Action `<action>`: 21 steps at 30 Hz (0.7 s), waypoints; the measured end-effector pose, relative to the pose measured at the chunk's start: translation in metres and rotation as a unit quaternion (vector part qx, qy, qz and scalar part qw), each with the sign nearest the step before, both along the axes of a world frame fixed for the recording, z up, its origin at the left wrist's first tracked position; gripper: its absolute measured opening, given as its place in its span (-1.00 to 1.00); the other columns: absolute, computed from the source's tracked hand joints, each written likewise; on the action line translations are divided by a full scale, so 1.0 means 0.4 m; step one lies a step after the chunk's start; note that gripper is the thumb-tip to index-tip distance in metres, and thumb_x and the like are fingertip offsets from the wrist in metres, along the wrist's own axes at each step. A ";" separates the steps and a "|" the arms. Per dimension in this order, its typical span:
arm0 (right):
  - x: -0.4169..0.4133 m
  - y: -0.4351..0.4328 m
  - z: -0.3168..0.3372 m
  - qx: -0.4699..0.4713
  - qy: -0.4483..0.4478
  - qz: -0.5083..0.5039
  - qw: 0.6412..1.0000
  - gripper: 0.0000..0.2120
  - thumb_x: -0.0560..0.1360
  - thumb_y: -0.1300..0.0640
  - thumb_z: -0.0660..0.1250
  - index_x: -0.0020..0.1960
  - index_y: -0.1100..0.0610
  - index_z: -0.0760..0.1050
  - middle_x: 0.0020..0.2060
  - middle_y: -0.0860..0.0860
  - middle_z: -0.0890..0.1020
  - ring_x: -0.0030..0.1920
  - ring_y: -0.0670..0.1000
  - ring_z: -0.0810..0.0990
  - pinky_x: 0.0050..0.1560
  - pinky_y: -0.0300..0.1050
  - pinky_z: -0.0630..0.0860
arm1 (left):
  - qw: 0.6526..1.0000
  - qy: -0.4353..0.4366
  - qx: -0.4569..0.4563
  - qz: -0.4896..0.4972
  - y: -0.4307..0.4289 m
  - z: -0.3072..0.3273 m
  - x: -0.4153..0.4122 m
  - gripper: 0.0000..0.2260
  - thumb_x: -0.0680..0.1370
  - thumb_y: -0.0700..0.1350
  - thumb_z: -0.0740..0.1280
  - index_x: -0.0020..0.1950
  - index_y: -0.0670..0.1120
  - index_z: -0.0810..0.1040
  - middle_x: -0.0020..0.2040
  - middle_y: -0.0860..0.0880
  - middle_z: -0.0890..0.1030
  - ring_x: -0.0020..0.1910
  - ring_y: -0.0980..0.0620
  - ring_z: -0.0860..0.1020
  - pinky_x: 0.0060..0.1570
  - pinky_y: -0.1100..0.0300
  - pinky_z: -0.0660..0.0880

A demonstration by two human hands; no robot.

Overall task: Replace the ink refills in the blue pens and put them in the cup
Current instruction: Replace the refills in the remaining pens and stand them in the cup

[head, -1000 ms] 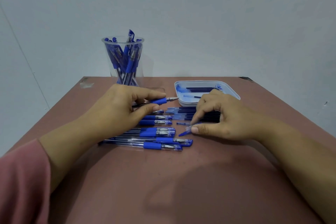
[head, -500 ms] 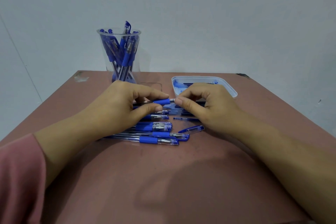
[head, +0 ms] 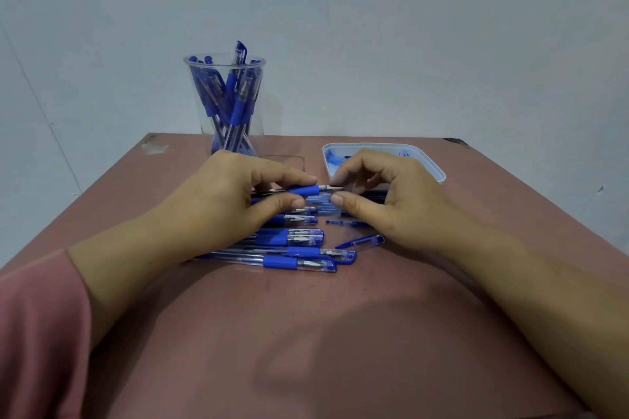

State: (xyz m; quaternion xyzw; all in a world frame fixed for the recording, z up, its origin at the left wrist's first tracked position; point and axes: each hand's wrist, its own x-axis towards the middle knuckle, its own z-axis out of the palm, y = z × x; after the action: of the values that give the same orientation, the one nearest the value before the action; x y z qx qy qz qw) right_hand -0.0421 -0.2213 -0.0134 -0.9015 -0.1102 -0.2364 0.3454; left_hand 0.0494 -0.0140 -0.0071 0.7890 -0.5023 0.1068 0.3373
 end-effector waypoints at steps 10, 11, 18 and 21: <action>0.003 0.004 0.001 0.006 0.021 -0.015 1.000 -0.92 0.41 -0.05 0.45 -0.12 -0.13 0.57 -0.20 -0.02 0.64 -0.19 -0.01 0.57 -0.05 -0.01 0.53 | 1.000 -0.016 0.005 -0.003 0.002 0.004 -0.004 -0.74 0.43 0.06 0.40 0.09 0.30 0.57 -0.22 0.32 0.62 -0.18 0.33 0.59 -0.13 0.51 0.43; -0.001 0.006 0.003 0.020 0.024 -0.013 0.999 -0.87 0.38 -0.08 0.46 -0.11 -0.13 0.57 -0.19 -0.04 0.64 -0.18 -0.03 0.56 -0.03 -0.05 0.53 | 1.000 -0.015 0.003 0.000 0.003 0.004 -0.003 -0.73 0.43 0.06 0.40 0.10 0.29 0.58 -0.22 0.33 0.61 -0.18 0.32 0.59 -0.13 0.50 0.44; 0.003 0.006 0.003 0.005 0.037 -0.024 0.999 -0.81 0.48 -0.09 0.36 -0.14 0.01 0.63 -0.29 0.02 0.65 -0.26 0.04 0.58 -0.15 0.03 0.52 | 1.000 -0.014 0.001 -0.003 0.003 0.002 -0.005 -0.70 0.39 0.11 0.35 0.11 0.24 0.61 -0.22 0.38 0.58 -0.17 0.36 0.58 -0.13 0.54 0.41; -0.003 0.009 0.002 0.048 0.041 -0.013 0.998 -0.85 0.42 -0.07 0.43 -0.05 -0.06 0.61 -0.21 -0.01 0.67 -0.17 0.04 0.61 -0.07 -0.02 0.56 | 1.000 -0.013 0.002 0.000 0.003 0.003 -0.004 -0.71 0.39 0.12 0.35 0.11 0.27 0.59 -0.19 0.31 0.63 -0.17 0.32 0.59 -0.13 0.51 0.44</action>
State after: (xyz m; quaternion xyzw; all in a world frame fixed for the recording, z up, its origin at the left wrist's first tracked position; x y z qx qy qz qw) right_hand -0.0435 -0.2178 -0.0127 -0.8940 -0.0730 -0.2089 0.3896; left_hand 0.0478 -0.0127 -0.0057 0.7878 -0.5072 0.1163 0.3294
